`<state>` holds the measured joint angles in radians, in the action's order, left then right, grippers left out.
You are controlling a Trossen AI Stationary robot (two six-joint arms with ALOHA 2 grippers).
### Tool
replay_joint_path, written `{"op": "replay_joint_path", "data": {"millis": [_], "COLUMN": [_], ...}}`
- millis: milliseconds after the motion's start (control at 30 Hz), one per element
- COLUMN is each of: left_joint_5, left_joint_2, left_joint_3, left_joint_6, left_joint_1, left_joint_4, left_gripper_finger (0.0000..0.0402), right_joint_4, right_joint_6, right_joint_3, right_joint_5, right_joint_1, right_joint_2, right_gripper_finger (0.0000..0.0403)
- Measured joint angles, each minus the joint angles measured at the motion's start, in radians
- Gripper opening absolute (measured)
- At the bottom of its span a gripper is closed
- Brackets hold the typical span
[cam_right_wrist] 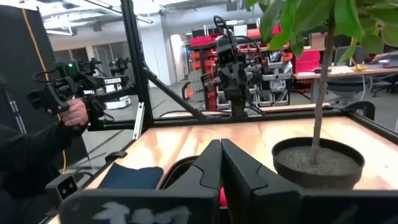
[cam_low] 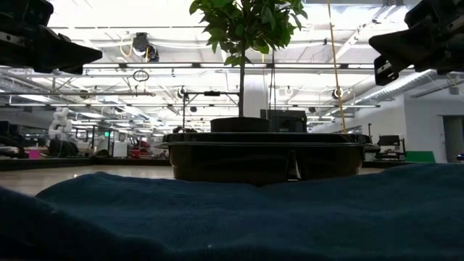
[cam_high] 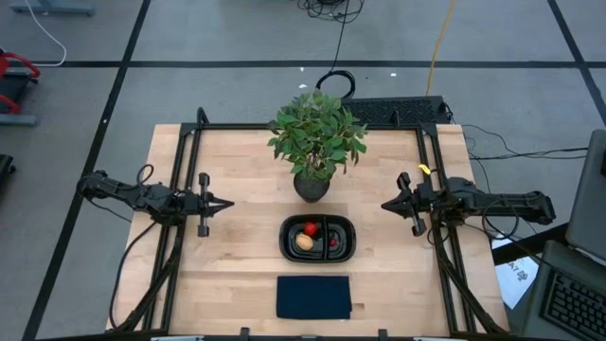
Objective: Pick and placing Produce into tupperware
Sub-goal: Return to Home Position
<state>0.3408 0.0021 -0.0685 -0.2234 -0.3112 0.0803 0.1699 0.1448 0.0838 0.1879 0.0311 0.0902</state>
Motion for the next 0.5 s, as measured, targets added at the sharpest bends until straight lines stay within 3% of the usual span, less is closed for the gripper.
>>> {"op": "replay_joint_path", "data": {"millis": [500], "left_joint_5": [0.0], "left_joint_2": [0.0], "left_joint_3": [0.0], "left_joint_6": [0.01], "left_joint_1": [0.0], "left_joint_4": [0.007], "left_gripper_finger": [0.0], "right_joint_4": [-0.035], "right_joint_6": [-0.01], "right_joint_3": [-0.003], "right_joint_5": [0.001], "right_joint_1": [0.0], "right_joint_2": [0.0], "right_gripper_finger": [0.0]}}
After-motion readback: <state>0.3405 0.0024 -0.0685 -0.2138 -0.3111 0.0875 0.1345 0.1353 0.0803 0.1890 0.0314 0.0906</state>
